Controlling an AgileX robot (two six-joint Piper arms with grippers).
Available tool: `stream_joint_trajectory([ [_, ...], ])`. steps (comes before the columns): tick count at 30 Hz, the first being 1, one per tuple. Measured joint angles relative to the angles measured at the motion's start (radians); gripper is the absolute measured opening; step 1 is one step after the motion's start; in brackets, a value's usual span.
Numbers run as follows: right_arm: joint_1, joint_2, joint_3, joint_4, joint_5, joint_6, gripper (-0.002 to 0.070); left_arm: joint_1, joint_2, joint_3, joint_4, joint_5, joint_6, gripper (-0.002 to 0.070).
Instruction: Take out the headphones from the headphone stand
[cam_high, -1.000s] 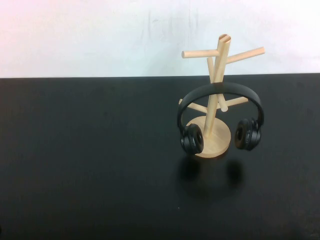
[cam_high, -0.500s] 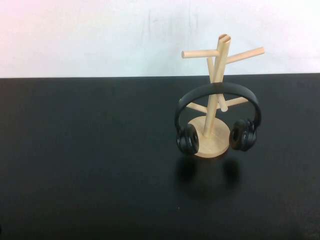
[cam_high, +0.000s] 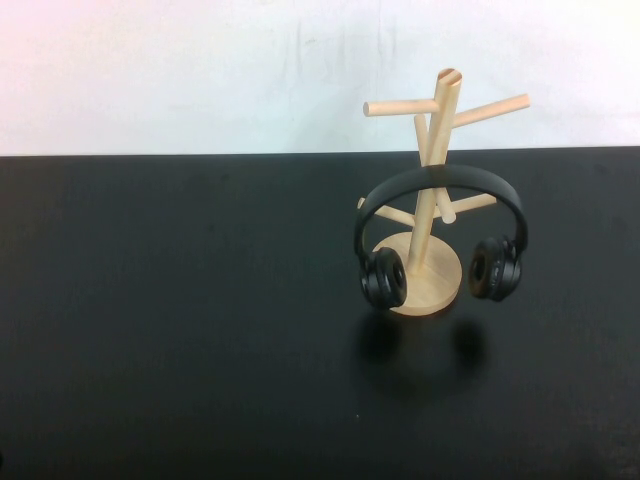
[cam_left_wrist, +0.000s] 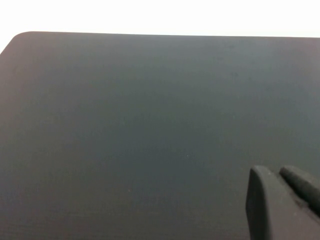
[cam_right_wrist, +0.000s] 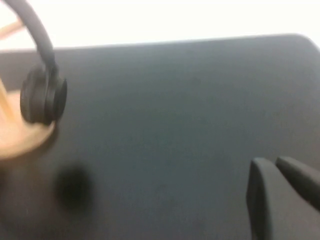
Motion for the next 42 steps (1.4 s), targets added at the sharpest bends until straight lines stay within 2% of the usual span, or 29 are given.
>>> stream_joint_trajectory([
  [8,0.0,0.0,0.0,0.002,-0.327,0.0,-0.0006,0.0,0.0,0.0,0.0,0.0,0.0,0.0002],
  [16,0.0,0.0,0.0,0.002,-0.347,0.0,-0.0006,0.0,0.0,0.0,0.0,0.0,0.0,0.0002],
  [19,0.0,0.0,0.0,0.01,-0.422,0.025,-0.0006,0.0,0.0,0.0,0.0,0.0,0.0,0.0002],
  [22,0.0,0.0,0.0,0.051,-0.577,0.211,-0.0006,0.0,0.0,0.0,0.0,0.0,0.0,0.0002],
  [24,0.0,0.0,0.0,0.034,-0.751,0.319,-0.0006,0.0,0.0,0.0,0.0,0.0,0.0,0.0002],
  [28,0.0,0.0,-0.034,-0.067,-0.978,0.335,-0.0006,0.0,0.0,0.0,0.0,0.0,0.0,0.0002],
  [31,0.0,0.004,-0.14,-0.12,-0.903,0.347,-0.0006,0.0,0.0,0.0,0.0,0.0,0.0,0.0002],
  [36,0.0,0.092,-0.422,-0.184,-0.425,0.336,-0.0006,0.0,0.0,0.0,0.0,0.0,0.0,0.0002],
  [42,0.0,0.348,-0.635,-0.209,-0.089,0.3,-0.0006,0.0,0.0,0.0,0.0,0.0,0.0,0.0002],
])
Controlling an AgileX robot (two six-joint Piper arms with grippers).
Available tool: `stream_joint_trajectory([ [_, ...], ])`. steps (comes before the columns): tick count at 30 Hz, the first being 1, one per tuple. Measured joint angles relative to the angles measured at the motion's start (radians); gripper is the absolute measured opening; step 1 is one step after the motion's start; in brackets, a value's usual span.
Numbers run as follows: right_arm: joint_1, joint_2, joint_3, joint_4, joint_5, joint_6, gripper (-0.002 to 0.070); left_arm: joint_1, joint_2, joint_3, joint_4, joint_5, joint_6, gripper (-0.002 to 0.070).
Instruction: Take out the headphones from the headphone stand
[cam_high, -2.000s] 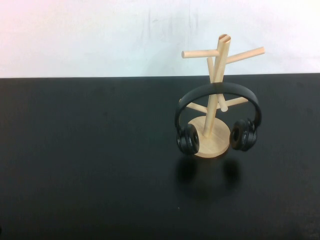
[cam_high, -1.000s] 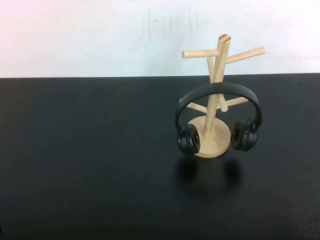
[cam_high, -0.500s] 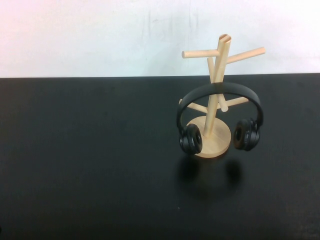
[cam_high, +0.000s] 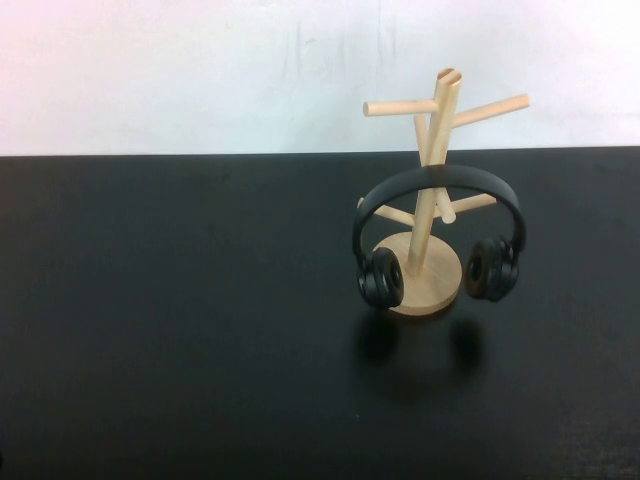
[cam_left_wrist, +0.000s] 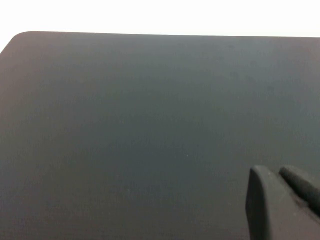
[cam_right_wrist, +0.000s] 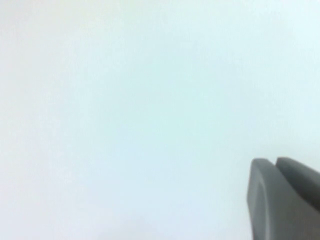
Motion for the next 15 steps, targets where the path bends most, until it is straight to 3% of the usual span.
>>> stream_joint_trajectory([
  [4,0.0,0.166,-0.013,-0.021,0.12,-0.023,-0.0006,0.0,0.0,0.0,0.0,0.0,0.0,0.0002],
  [9,0.0,0.318,-0.013,-0.053,0.127,-0.052,-0.0006,0.0,0.0,0.0,0.0,0.0,0.0,0.0002],
  [15,0.033,0.489,-0.013,0.098,0.135,-0.28,-0.0006,0.0,0.0,0.0,0.0,0.0,0.0,0.0002],
])
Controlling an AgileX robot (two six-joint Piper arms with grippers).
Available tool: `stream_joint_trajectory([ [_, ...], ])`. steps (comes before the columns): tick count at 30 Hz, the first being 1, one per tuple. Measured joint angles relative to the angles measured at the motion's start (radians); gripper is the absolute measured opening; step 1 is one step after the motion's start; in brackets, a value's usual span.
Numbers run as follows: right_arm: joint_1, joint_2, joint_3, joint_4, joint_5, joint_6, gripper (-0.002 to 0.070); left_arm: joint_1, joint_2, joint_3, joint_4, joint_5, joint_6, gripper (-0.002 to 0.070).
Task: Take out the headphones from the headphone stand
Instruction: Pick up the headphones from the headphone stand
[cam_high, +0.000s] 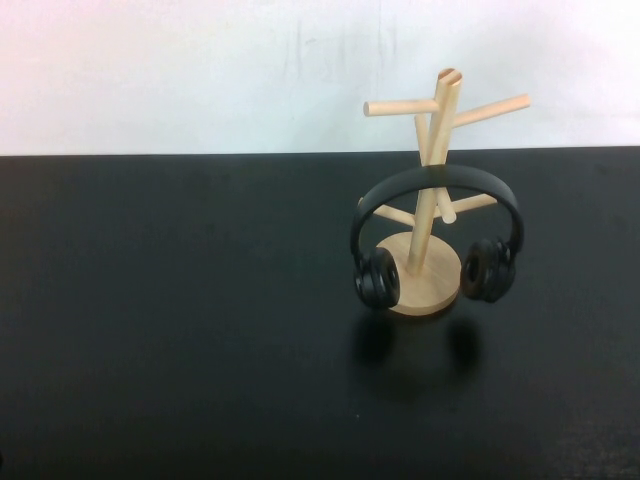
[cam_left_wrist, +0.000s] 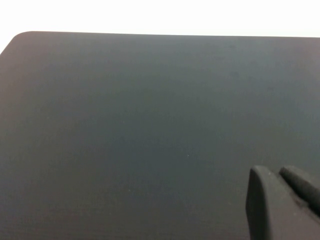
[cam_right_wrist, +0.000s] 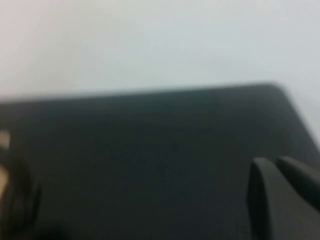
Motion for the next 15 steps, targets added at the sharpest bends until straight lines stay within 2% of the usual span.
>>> stream_joint_trajectory([
  [4,0.154,0.11,0.0,0.068,0.0,-0.391,-0.0006,0.0,0.0,0.0,0.0,0.0,0.0,0.0002],
  [7,0.281,0.19,0.0,0.068,-0.038,-0.496,-0.0005,0.0,0.0,0.0,0.0,0.0,0.0,0.0002],
  [10,0.38,0.25,0.0,0.049,-0.181,-0.517,0.0015,0.0,0.0,0.0,0.0,0.0,0.0,0.0002],
  [12,0.428,0.279,0.0,0.047,-0.302,-0.532,0.0068,0.0,0.0,0.0,0.0,0.0,0.0,0.0002],
  [15,0.485,0.33,0.0,0.047,-0.477,-0.571,0.0197,0.0,0.0,0.0,0.0,0.0,0.0,0.0002],
])
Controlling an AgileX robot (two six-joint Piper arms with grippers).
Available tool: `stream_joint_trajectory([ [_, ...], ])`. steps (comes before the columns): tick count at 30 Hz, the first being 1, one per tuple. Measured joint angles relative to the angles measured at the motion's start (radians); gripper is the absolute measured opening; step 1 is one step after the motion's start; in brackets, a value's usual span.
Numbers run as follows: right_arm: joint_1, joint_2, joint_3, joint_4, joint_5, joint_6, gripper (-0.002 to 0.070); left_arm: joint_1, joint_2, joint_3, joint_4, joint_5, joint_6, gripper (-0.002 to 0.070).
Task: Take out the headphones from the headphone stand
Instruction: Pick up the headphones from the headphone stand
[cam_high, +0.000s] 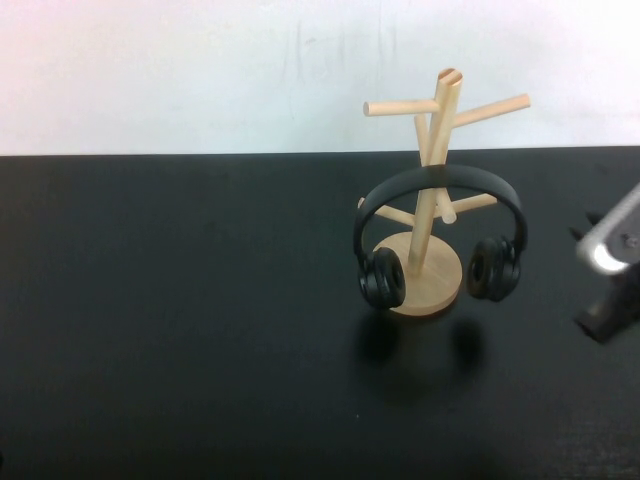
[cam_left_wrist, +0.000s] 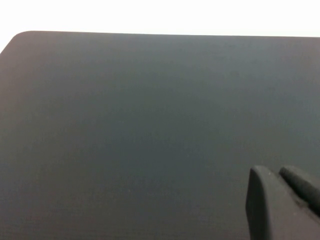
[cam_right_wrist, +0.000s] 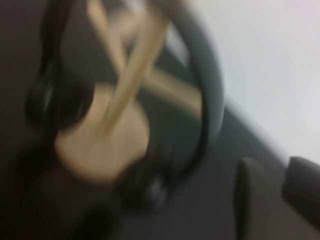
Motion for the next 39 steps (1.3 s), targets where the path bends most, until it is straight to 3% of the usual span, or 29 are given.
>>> stream_joint_trajectory([
  [4,0.021,0.09,0.0,0.004,-0.136,-0.147,0.0363,0.0,0.0,0.0,0.0,0.0,0.0,0.0002],
  [6,0.021,0.13,0.0,0.004,-0.186,-0.17,0.0386,0.0,0.0,0.0,0.0,0.0,0.0,0.0002],
  [27,0.021,0.452,-0.144,0.015,-0.347,-0.148,0.0365,0.0,0.0,0.0,0.0,0.0,0.0,0.0002],
  [30,0.021,0.474,-0.152,0.03,-0.409,-0.148,0.0284,0.0,0.0,0.0,0.0,0.0,0.0,0.0002],
  [35,0.021,0.466,-0.152,0.03,-0.414,-0.146,-0.0008,0.0,0.0,0.0,0.0,0.0,0.0,0.0002],
  [39,0.022,0.431,-0.152,0.028,-0.411,-0.146,-0.0006,0.0,0.0,0.0,0.0,0.0,0.0,0.0002],
])
